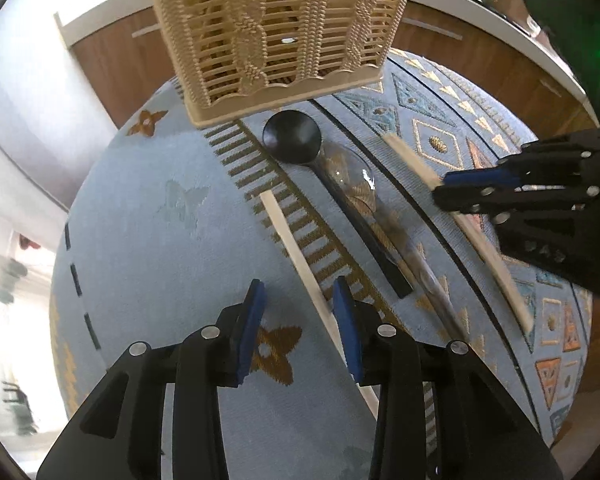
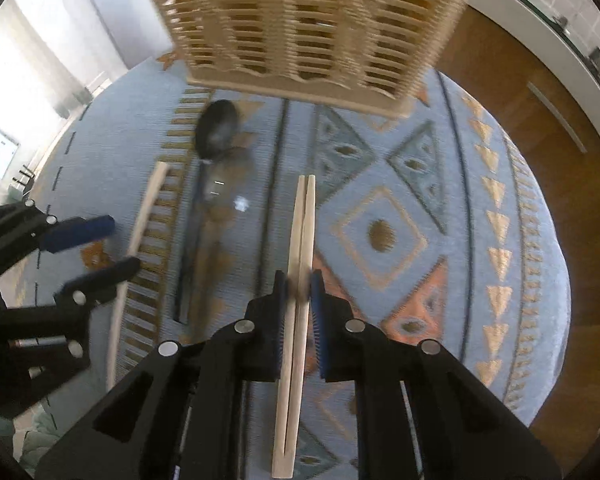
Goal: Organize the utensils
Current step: 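Grasp a wooden chopstick with the left tool while the right tool grasps a chopstick pair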
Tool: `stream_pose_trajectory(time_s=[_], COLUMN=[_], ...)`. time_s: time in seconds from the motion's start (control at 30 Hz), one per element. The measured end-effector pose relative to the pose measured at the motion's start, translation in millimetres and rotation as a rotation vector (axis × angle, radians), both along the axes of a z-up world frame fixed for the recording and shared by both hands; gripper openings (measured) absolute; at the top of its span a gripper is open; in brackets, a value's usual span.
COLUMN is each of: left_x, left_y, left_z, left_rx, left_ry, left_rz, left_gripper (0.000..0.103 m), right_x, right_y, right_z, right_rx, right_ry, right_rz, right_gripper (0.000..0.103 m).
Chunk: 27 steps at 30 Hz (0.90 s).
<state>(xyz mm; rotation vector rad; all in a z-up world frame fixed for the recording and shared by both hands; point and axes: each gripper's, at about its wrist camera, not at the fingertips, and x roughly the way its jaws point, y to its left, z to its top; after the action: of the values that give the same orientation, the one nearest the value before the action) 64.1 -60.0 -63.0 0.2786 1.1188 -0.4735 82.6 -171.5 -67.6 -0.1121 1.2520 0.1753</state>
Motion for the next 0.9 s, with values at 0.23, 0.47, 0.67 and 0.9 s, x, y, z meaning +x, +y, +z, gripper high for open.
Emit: stream_pose_trajectory(time_s=[0.23,0.47,0.67,0.9], left_x=[-3.3,17.2,23.1,23.4], left_y=[-0.3,19.5,15.0,-9.9], left_z=[1.2,1.6,2.3,2.9], left_rx=[0.047,-0.047,-0.010,0.132], left_ry=[-0.056,0.046,0.079,0.098], left_rz=[-0.003,-0.048,-0.097,-0.174], left_gripper=[0.008,0.005,0.010,0.013], right_x=[-3.5,0.0,10.5,12.9], right_y=[-5.7,-6.6,-22.8,3.3], right_z=[-0.6,-4.3,3.0,-0.2], right_rx=[0.009,0.063,0.062,-0.022], right_ry=[0.012,0.061,0.100,0.096], right_rz=[0.003,0.005,0.027,0.062], right_gripper=[0.010,0.011,0.021,0.033])
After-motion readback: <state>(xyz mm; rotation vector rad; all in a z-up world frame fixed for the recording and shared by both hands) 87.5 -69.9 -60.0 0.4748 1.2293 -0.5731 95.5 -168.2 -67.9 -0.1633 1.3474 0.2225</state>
